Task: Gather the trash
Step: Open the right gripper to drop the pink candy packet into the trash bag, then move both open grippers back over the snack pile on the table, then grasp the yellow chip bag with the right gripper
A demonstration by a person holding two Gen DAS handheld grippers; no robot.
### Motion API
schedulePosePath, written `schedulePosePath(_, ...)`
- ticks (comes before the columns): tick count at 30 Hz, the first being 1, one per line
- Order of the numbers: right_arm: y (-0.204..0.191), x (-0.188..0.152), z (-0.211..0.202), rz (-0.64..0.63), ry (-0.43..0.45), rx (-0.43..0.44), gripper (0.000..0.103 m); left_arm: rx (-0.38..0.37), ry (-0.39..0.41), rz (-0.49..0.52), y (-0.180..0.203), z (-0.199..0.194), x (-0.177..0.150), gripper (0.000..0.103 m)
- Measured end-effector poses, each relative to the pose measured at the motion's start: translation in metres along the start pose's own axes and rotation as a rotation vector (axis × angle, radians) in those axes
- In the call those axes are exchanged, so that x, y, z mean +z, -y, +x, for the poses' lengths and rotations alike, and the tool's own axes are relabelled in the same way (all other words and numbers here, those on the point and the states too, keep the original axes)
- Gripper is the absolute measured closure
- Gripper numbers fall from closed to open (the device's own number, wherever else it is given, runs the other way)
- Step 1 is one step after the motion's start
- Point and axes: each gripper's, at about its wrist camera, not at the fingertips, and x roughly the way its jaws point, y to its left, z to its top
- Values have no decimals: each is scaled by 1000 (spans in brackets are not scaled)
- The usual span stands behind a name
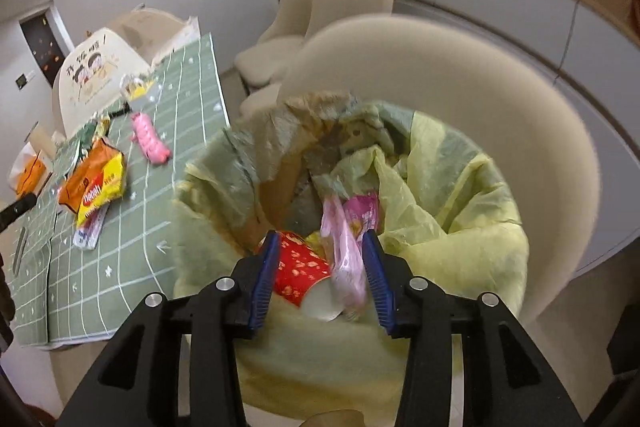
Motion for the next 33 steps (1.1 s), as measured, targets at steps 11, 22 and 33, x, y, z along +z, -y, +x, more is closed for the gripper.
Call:
schedulePosePath(11,-107,-47,-84,22,164,-36,62,-50,0,-8,-96,-34,-40,55)
schedulePosePath(22,-216,-48,-45,-42,128,103,62,-62,-3,-40,-156,-59,-55,50)
schedulePosePath(33,-247,-5,81,16,-52,247,62,-4,0,-163,-136,-38,-31,50)
